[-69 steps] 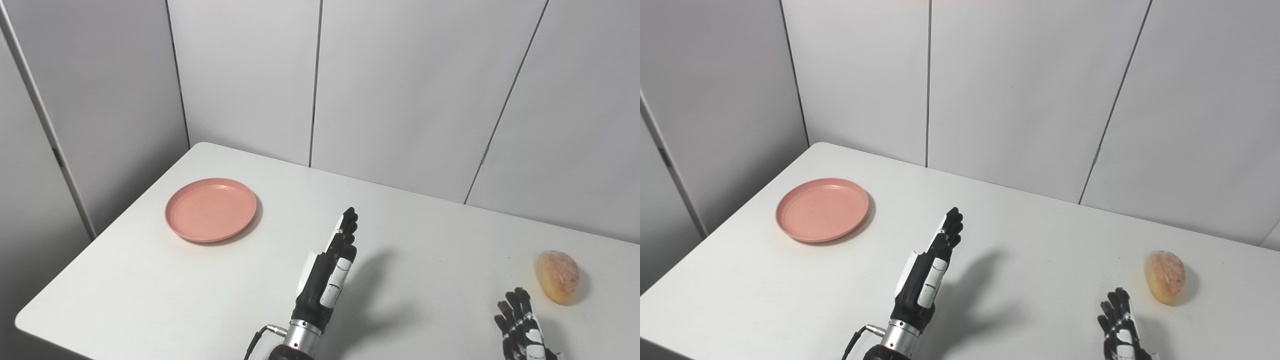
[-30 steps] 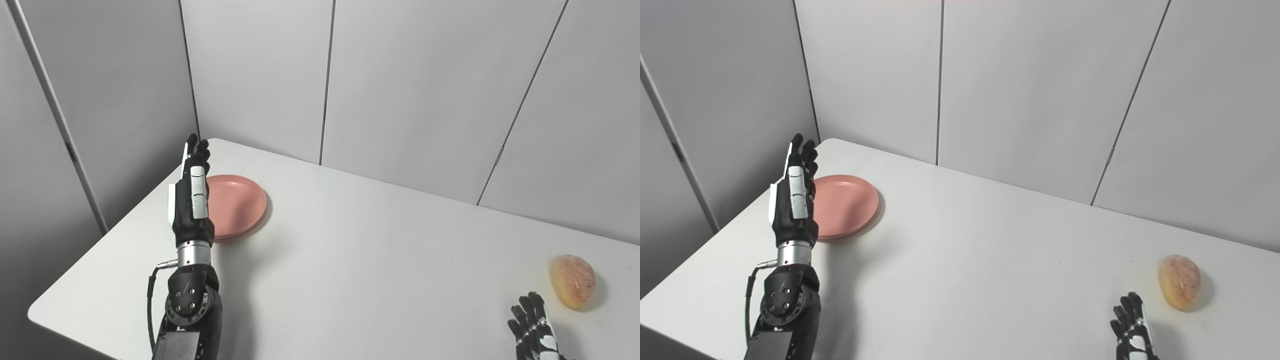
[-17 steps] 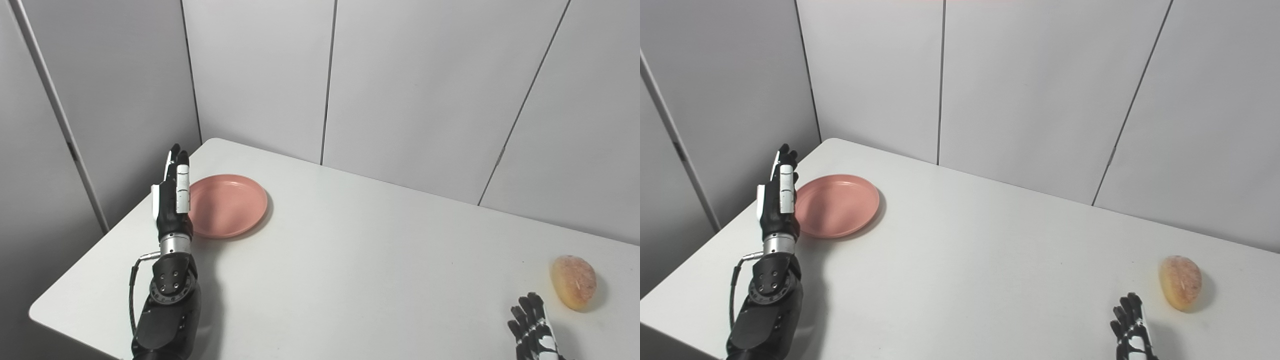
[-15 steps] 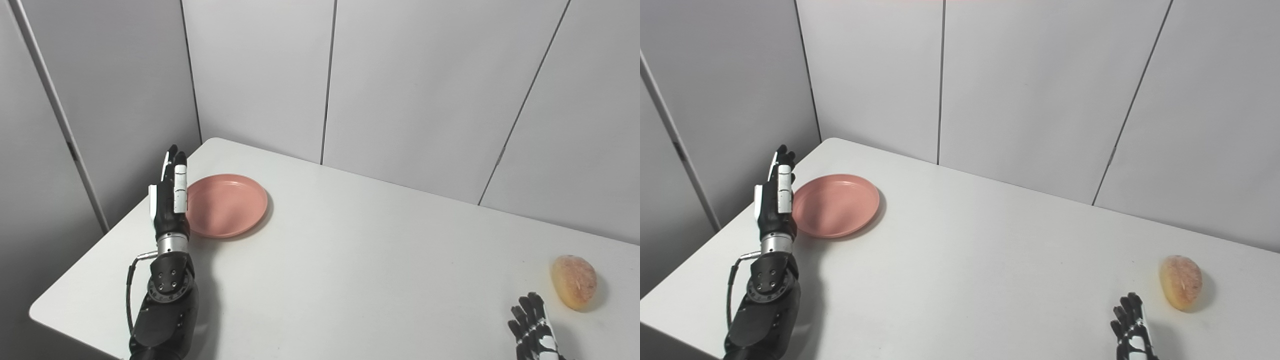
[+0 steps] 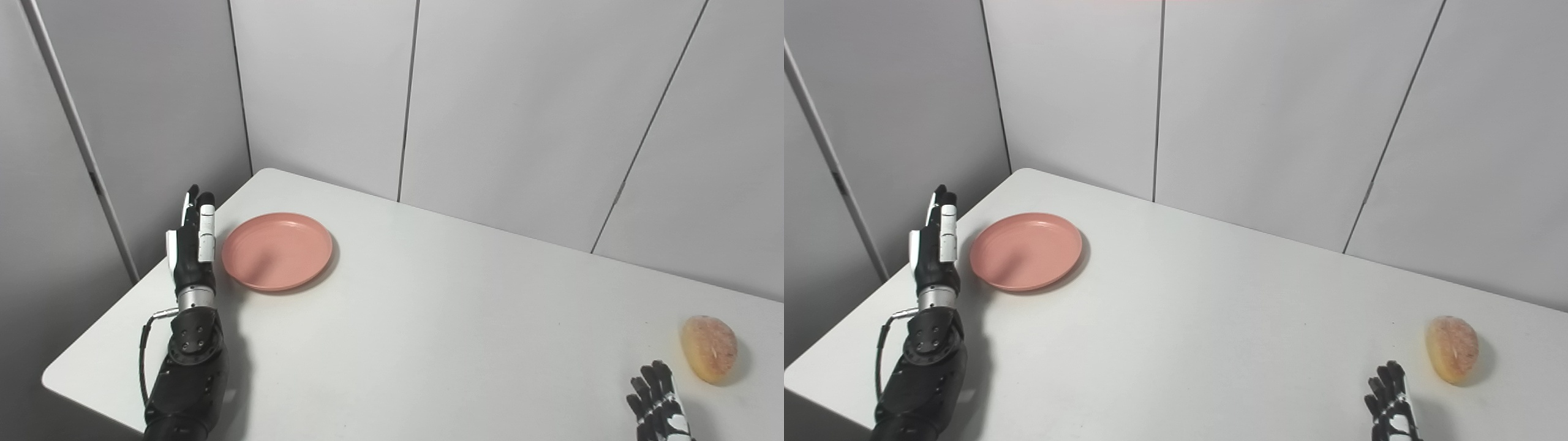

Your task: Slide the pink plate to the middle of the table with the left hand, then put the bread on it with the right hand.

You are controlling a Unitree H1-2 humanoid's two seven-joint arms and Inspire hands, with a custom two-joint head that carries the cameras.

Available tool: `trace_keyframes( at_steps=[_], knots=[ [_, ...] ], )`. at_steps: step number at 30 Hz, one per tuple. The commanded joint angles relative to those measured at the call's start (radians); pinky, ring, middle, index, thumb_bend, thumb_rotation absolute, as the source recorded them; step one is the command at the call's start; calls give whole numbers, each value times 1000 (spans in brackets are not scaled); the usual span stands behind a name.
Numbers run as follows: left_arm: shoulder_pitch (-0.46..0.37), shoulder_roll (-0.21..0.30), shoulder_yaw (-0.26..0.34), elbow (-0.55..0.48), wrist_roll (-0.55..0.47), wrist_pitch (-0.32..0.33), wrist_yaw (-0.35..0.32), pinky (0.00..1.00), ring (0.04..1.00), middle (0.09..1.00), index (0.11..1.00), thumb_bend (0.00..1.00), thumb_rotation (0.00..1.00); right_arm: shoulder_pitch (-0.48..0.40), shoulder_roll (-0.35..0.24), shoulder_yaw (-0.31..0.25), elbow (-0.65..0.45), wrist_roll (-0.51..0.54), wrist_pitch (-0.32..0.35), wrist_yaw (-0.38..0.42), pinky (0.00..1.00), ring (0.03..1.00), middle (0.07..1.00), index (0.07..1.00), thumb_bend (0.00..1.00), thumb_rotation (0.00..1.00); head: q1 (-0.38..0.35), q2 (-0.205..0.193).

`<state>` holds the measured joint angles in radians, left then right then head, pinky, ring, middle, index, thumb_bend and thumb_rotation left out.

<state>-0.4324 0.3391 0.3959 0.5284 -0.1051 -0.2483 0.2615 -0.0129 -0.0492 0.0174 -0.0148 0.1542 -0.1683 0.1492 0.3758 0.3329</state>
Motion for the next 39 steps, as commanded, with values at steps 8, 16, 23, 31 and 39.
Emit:
trace_keyframes(
  at_steps=[8, 16, 23, 31, 39],
  knots=[
    [-44, 29, -7, 30, 4, -19, 13, 992, 960, 935, 907, 723, 1000, -3, -3, -2, -4, 3, -40, 8, 1000, 1000, 1000, 1000, 546, 997, -3, 0],
    [-55, 25, -28, 133, -12, -80, -19, 967, 953, 921, 906, 725, 1000, 0, -1, -1, -9, 1, -34, 5, 1000, 1000, 1000, 1000, 563, 987, -3, 5],
    [-70, 21, -65, 215, -14, -132, -36, 997, 958, 925, 911, 777, 1000, 4, -1, -3, -14, 1, -29, 2, 1000, 1000, 1000, 1000, 578, 977, 1, 9],
    [-71, -6, -84, 193, -22, -114, -55, 984, 951, 924, 907, 728, 1000, 5, -1, 1, -23, -9, -27, -1, 1000, 1000, 1000, 1000, 582, 987, -2, 16],
    [-68, -26, -104, 194, -41, -106, -81, 1000, 966, 946, 932, 732, 1000, 13, 0, -1, -37, -18, -21, -6, 1000, 1000, 1000, 1000, 602, 990, -2, 22]
  ],
)
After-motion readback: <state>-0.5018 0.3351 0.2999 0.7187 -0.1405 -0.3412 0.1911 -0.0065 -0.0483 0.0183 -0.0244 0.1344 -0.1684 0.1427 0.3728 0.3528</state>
